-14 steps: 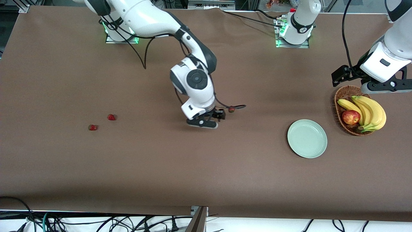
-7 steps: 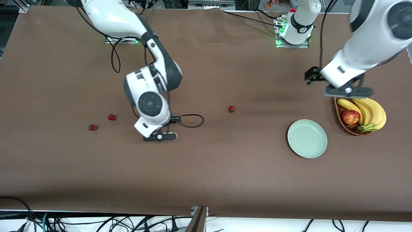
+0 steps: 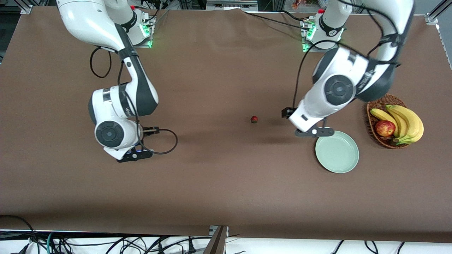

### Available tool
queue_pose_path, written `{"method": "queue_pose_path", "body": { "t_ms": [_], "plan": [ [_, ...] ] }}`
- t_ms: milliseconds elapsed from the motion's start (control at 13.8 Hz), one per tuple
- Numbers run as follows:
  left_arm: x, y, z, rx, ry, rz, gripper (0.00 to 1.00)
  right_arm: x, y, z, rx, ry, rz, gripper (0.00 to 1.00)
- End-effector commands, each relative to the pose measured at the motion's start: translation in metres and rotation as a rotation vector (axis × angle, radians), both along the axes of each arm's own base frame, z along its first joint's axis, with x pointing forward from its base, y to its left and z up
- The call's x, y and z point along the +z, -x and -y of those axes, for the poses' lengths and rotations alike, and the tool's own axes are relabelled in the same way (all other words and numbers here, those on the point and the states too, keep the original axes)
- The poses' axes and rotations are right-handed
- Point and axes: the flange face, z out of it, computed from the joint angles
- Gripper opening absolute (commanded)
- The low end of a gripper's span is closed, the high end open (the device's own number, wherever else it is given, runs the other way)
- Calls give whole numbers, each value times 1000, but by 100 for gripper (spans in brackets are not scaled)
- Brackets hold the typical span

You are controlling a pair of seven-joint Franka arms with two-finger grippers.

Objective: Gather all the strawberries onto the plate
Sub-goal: 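Release the strawberry with the right gripper while the left gripper approaches it, then grasp the strawberry with the left gripper while the right gripper grasps another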

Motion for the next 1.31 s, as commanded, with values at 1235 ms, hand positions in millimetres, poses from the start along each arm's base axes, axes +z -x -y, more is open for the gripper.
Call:
{"method": "queue_pose_path", "body": {
  "t_ms": [1235],
  "plan": [
    [-189,77,129,-37,-71,105,96,-111,82,135,52,-84,123,99]
  ]
}}
